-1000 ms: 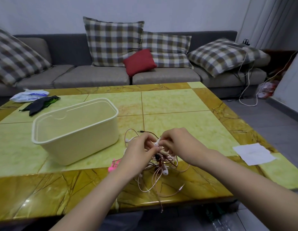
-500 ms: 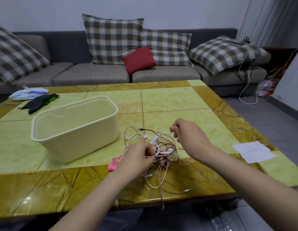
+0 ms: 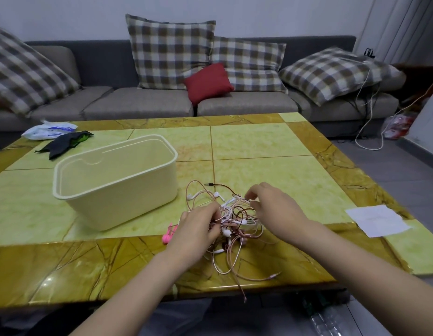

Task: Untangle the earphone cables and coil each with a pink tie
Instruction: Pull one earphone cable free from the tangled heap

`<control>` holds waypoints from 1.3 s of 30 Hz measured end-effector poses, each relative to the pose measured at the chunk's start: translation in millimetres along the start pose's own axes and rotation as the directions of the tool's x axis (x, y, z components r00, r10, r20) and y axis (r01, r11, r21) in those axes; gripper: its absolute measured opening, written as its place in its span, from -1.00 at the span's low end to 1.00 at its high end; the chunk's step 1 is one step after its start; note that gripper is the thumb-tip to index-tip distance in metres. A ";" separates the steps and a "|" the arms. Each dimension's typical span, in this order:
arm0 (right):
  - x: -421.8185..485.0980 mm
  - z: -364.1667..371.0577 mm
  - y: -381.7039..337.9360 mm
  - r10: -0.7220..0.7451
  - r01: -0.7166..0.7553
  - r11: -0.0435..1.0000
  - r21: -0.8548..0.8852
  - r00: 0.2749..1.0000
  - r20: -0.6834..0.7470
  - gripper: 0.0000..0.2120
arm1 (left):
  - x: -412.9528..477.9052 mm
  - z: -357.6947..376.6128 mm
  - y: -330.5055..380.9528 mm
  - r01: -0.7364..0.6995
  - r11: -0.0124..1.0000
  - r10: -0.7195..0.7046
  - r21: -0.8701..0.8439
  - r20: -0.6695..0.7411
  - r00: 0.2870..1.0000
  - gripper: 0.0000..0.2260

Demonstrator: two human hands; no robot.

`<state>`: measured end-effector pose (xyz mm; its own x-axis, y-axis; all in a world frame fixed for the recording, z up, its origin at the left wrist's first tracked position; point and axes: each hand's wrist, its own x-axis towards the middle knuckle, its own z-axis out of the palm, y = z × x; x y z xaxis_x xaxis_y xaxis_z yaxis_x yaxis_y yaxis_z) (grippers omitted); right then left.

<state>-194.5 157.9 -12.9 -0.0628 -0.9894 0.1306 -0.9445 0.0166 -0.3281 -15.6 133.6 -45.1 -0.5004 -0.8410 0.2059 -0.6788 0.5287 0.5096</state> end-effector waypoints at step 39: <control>15.3 23.0 -24.9 -0.040 -0.017 0.924 0.382 0.989 0.139 -0.85 | -25.9 7.9 -21.5 -0.207 0.977 0.209 0.046 -0.037 0.977 -0.91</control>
<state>-164.6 139.0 -24.3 0.0203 -0.9997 0.0118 -0.7487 -0.0230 -0.6626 7.7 144.9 -68.0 -0.6108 -0.7155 0.3390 -0.5841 0.6963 0.4171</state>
